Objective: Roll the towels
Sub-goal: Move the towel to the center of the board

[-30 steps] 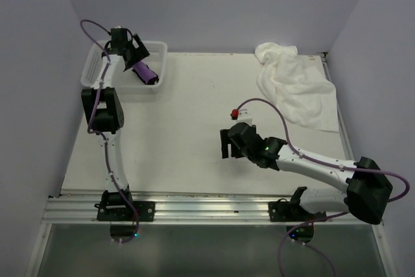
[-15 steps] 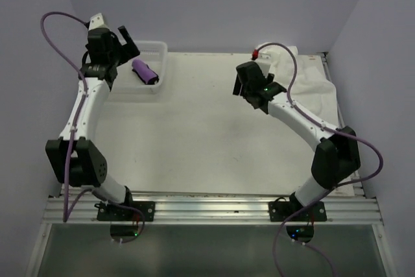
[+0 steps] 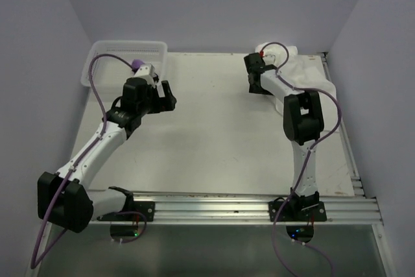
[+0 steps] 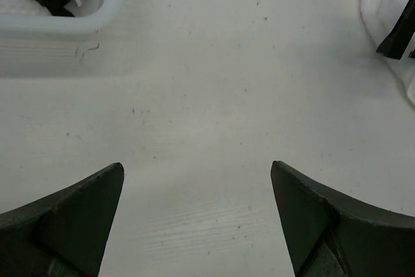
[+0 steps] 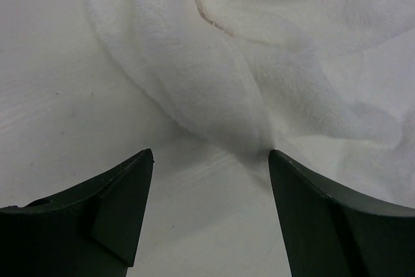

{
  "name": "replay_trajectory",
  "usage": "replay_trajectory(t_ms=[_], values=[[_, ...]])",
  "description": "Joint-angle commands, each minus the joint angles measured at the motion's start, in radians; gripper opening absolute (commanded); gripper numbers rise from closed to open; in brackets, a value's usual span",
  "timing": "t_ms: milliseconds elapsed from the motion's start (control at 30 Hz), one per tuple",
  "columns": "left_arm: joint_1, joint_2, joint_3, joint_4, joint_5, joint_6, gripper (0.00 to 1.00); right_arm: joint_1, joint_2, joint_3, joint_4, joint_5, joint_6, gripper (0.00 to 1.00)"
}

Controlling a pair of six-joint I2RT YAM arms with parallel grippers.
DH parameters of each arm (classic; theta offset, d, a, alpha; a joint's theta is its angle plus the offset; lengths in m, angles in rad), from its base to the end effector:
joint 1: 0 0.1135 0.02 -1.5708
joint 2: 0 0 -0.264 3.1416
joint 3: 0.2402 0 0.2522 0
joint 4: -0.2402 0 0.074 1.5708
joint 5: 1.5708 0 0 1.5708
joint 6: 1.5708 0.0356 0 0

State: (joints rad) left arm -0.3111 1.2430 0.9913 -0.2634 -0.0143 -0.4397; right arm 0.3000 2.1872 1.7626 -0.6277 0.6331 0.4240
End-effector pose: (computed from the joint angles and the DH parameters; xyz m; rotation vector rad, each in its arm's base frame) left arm 0.2692 -0.0860 0.3066 -0.1448 2.1112 -0.4383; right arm 0.4566 0.1192 0.1935 0.3564 2.3798 -0.5092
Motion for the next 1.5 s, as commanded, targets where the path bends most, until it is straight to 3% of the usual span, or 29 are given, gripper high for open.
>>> replay_trajectory(t_ms=[0,67,100,133,200,300,500,600,633,833,867,933,1000,1033,1133,1267,1367,1467], values=[[-0.009,-0.114,-0.064,0.021,0.01,0.048,1.0,-0.035,0.025,0.057,-0.04,-0.003,-0.021,0.75],[-0.011,-0.131,-0.083,0.012,0.008,0.052,1.0,-0.044,0.052,0.066,-0.053,-0.012,-0.033,0.67],[-0.013,-0.132,-0.103,0.012,0.008,0.055,1.0,-0.044,0.049,0.055,-0.038,-0.024,-0.037,0.43],[-0.013,-0.139,-0.112,0.012,0.008,0.056,1.0,-0.039,0.025,0.02,-0.008,-0.039,-0.04,0.26],[-0.013,-0.142,-0.135,0.013,0.01,0.056,0.99,-0.038,-0.015,-0.029,0.037,-0.143,-0.059,0.0],[-0.013,-0.16,-0.155,0.018,0.034,0.047,0.97,0.0,-0.128,-0.112,0.059,-0.177,-0.082,0.0],[-0.013,-0.204,-0.201,0.049,0.074,0.018,0.93,0.259,-0.432,-0.382,0.068,-0.167,-0.074,0.0],[-0.013,-0.235,-0.226,0.036,0.074,0.007,0.92,0.459,-0.582,-0.556,0.063,-0.18,0.044,0.0],[-0.013,-0.263,-0.232,0.032,0.067,0.004,0.92,0.584,-0.607,-0.634,0.065,-0.184,0.077,0.0],[-0.014,-0.405,-0.278,-0.011,0.033,-0.019,0.93,1.058,-0.697,-0.816,0.103,-0.253,0.289,0.0],[-0.014,-0.415,-0.273,-0.035,0.025,-0.025,0.93,1.094,-0.716,-0.827,0.102,-0.245,0.342,0.02],[-0.013,-0.425,-0.253,-0.053,0.025,-0.036,0.94,1.161,-0.779,-0.873,0.129,-0.225,0.383,0.22],[-0.013,-0.424,-0.253,-0.045,0.042,-0.042,0.95,1.166,-0.889,-0.903,0.125,-0.164,0.453,0.44],[-0.014,-0.409,-0.253,-0.037,0.054,-0.045,0.96,1.166,-0.923,-0.91,0.079,-0.121,0.473,0.47],[-0.014,-0.355,-0.246,-0.005,0.14,-0.051,0.94,1.165,-1.036,-0.872,-0.082,0.049,0.551,0.5],[-0.028,-0.275,-0.243,0.033,0.183,-0.053,0.9,1.15,-1.116,-0.804,-0.363,0.243,0.781,0.49],[-0.081,-0.217,-0.255,0.052,0.143,-0.057,0.88,1.096,-1.146,-0.828,-0.524,0.27,0.924,0.46],[-0.156,-0.151,-0.266,0.072,0.074,-0.07,0.88,1.033,-1.19,-0.914,-0.518,0.205,0.969,0.45]])
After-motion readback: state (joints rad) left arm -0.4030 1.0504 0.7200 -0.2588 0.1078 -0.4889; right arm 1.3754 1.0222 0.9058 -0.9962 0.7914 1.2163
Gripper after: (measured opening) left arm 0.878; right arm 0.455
